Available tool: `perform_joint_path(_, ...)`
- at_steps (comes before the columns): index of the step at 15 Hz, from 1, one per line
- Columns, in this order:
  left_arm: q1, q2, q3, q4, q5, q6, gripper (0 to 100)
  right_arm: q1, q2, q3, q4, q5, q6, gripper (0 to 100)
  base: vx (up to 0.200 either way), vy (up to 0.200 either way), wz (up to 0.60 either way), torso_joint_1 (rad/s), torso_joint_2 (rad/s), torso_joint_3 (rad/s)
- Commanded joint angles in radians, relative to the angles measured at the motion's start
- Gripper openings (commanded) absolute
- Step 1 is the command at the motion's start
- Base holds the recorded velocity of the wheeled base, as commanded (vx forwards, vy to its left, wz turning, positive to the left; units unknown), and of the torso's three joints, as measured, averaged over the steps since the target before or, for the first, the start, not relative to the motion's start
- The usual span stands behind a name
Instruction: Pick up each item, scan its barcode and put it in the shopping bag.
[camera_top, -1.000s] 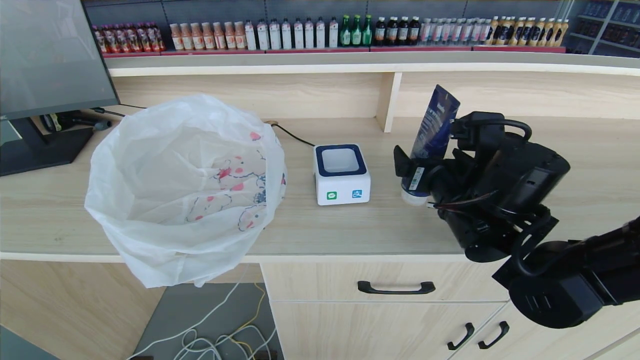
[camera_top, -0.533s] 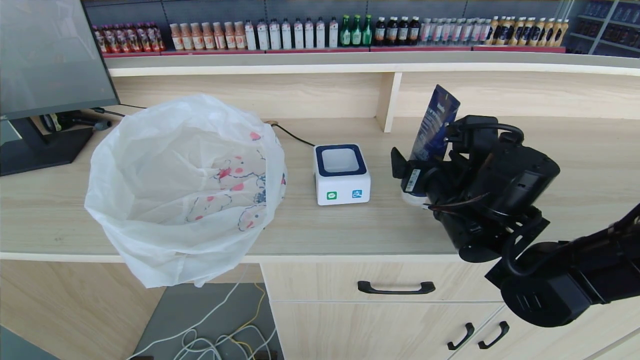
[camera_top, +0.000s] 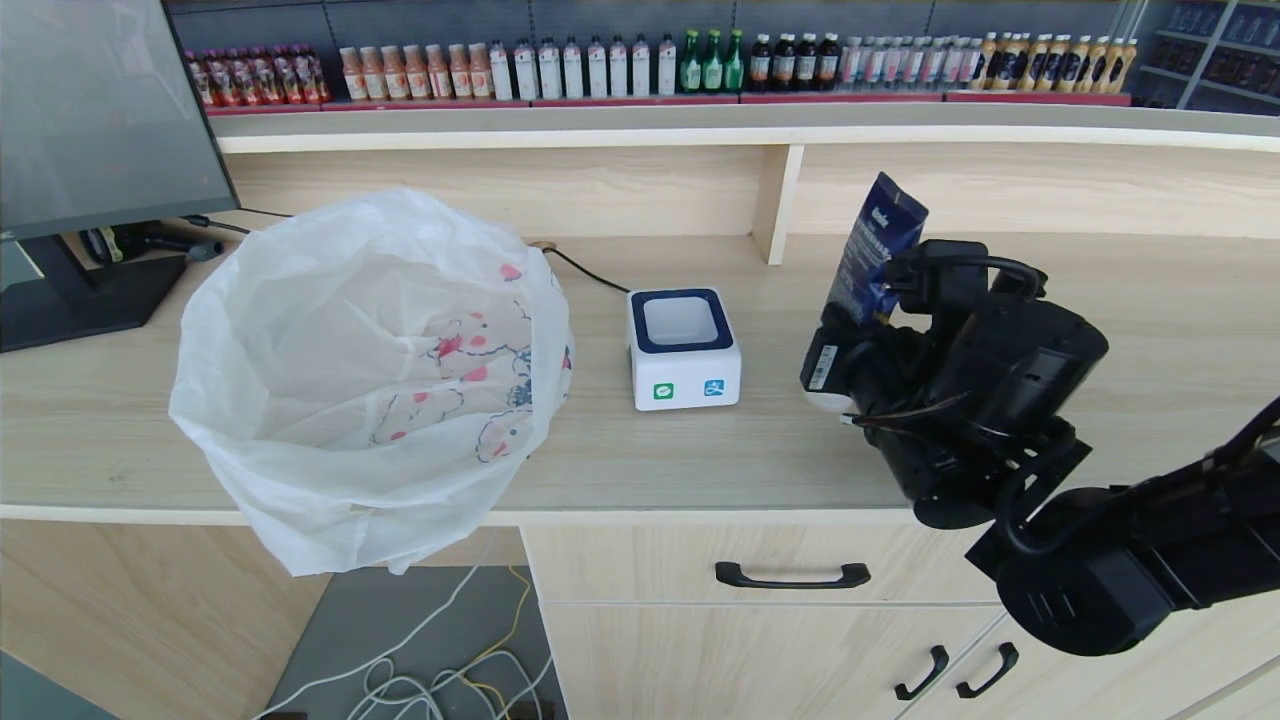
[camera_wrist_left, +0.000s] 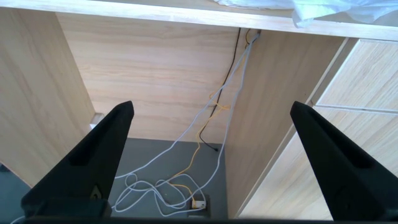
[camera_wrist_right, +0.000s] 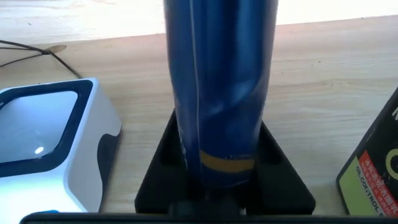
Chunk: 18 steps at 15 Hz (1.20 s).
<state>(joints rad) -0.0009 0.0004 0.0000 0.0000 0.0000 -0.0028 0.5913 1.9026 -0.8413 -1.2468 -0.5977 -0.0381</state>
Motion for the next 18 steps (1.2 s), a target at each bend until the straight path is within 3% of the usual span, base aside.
perform_joint_path(1,-0.001,0.0,0.0,0.0,0.0,0.0,100,0.001,0.001,0.001,-0.003,-0.001,0.0,0,0.0,0.0,0.0,0.0,0.0,0.0)
perform_joint_path(15,0.001,0.0,0.0,0.0,0.0,0.0,100,0.001,-0.106,0.062,-0.033,0.002,-0.002,0,0.0,0.0,0.0,0.0,0.0,0.0)
perform_joint_path(18,0.001,0.0,0.0,0.0,0.0,0.0,100,0.01,-0.181,0.13,-0.033,0.009,-0.005,0,0.0,0.0,0.0,0.0,0.0,0.0)
